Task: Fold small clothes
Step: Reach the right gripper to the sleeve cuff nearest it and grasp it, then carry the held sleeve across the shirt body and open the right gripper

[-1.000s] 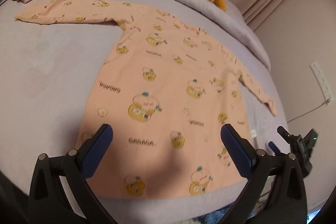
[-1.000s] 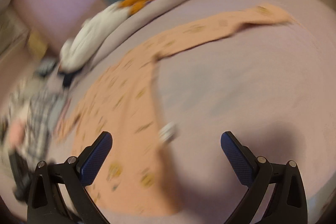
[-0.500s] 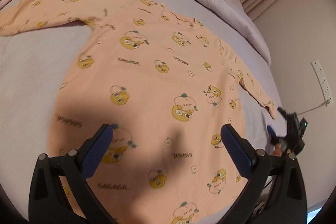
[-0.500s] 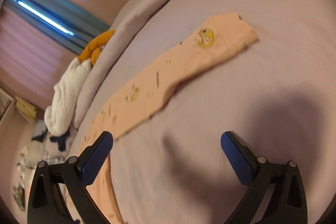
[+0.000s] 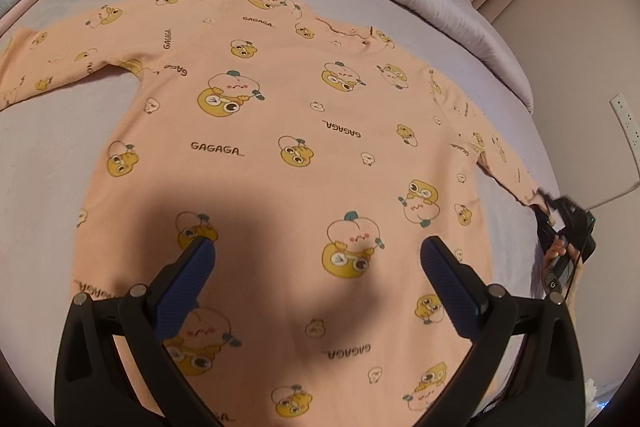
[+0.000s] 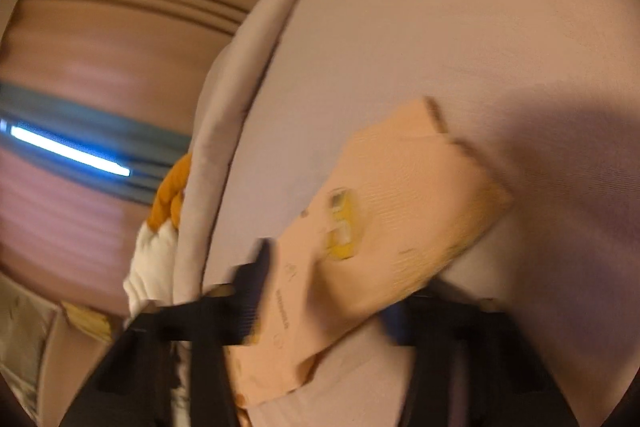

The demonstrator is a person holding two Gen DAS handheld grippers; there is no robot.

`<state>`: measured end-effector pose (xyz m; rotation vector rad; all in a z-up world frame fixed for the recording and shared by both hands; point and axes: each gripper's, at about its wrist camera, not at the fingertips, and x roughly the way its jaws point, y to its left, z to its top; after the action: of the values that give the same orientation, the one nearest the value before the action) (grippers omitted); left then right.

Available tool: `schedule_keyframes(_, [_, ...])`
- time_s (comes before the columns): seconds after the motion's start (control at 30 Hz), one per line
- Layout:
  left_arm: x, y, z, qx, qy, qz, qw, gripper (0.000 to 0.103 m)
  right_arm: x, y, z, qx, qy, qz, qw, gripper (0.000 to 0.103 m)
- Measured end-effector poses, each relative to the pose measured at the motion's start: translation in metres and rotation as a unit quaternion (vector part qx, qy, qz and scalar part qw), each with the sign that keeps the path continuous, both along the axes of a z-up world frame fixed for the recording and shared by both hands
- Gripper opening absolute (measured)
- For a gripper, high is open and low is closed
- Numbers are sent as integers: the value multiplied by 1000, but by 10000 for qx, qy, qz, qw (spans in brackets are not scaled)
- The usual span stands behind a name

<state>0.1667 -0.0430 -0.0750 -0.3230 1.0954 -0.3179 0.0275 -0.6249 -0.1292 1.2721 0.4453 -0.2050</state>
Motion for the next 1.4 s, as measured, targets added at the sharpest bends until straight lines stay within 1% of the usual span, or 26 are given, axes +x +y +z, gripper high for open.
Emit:
schedule_keyframes(0.03, [0, 0, 0, -20, 14, 3, 10000, 103, -3, -2, -4, 66, 18, -30, 10000, 9])
schedule_keyframes(0.07, [1, 1, -1, -51, 28, 6, 10000, 103, -4, -3, -5, 113, -12, -34, 9999, 6])
schedule_keyframes(0.13, [1, 3, -1, -66, 25, -12, 10000, 103, -4, 4, 2, -2, -10, -12, 10000, 6])
schedule_keyframes(0.23, [-1, 7, 1, 28, -58, -2, 10000, 103, 6, 19, 31, -477, 65, 263, 9985, 6])
schedule_keyframes(0.3, [-3, 16, 3, 39, -103, 38, 9999, 103, 14, 31, 52, -709, -28, 496, 9962, 6])
schedule_keyframes(0.37, [-5, 25, 5, 4, -134, 84, 9999, 103, 26, 56, 87, -1127, -78, 783, 9905, 6])
schedule_keyframes(0.47, [-11, 40, 8, -17, -221, 147, 9996, 103, 53, 96, 134, -1697, -130, 1183, 9783, 6])
schedule_keyframes(0.53, [-15, 50, 11, -38, -282, 199, 9994, 103, 68, 133, 166, -2201, -161, 1456, 9644, 6])
schedule_keyframes(0.6, [-19, 61, 14, -70, -357, 277, 9990, 103, 87, 179, 194, -2766, -222, 1759, 9445, 6])
schedule_keyframes(0.63, [-21, 67, 15, -39, -396, 329, 9987, 103, 95, 214, 210, -3156, -289, 1976, 9277, 6])
schedule_keyframes(0.7, [-24, 76, 17, 22, -456, 423, 9981, 103, 100, 257, 214, -3699, -337, 2235, 9011, 6])
schedule_keyframes(0.8, [-29, 92, 17, 18, -521, 521, 9973, 103, 122, 340, 208, -4442, -276, 2779, 8513, 6])
schedule_keyframes(0.83, [-29, 97, 16, 19, -527, 559, 9970, 103, 126, 375, 199, -4764, -223, 2985, 8267, 6])
schedule_keyframes(0.87, [-30, 102, 16, 16, -531, 590, 9968, 103, 136, 393, 192, -4929, -184, 3105, 8126, 6])
schedule_keyframes(0.9, [-31, 106, 15, 16, -532, 630, 9966, 103, 140, 423, 179, -5168, -124, 3311, 7894, 6])
schedule_keyframes(0.97, [-33, 117, 13, 9, -524, 725, 9960, 103, 146, 462, 161, -5546, 23, 3542, 7529, 6])
schedule_keyframes(1.0, [-34, 124, 12, -9, -520, 769, 9957, 103, 148, 486, 144, -5871, 189, 3619, 7238, 6])
schedule_keyframes(1.03, [-35, 130, 11, -32, -520, 833, 9952, 103, 154, 504, 135, -6101, 338, 3689, 7004, 6])
schedule_keyframes(1.07, [-35, 134, 10, -37, -511, 888, 9947, 103, 156, 512, 127, -6262, 437, 3735, 6830, 6])
schedule_keyframes(1.1, [-36, 138, 10, -42, -506, 925, 9944, 103, 157, 526, 110, -6492, 603, 3850, 6532, 6])
schedule_keyframes(1.17, [-38, 149, 7, -65, -485, 1039, 9934, 103, 158, 544, 94, -6718, 807, 4004, 6179, 7])
schedule_keyframes(1.23, [-38, 159, 4, -139, -449, 1168, 9920, 103, 154, 557, 81, -6877, 843, 4187, 5871, 11])
schedule_keyframes(1.3, [-39, 167, 2, -203, -420, 1278, 9907, 103, 151, 571, 80, -6965, 735, 4283, 5710, 30])
schedule_keyframes(1.33, [-40, 171, 1, -236, -404, 1333, 9900, 103, 150, 575, 82, -7021, 661, 4291, 5644, 46])
schedule_keyframes(1.37, [-41, 175, 0, -271, -393, 1395, 9891, 103, 147, 579, 85, -7071, 544, 4305, 5584, 56])
schedule_keyframes(1.4, [-43, 180, 0, -298, -382, 1453, 9882, 103, 142, 584, 89, -7094, 361, 4384, 5507, 57])
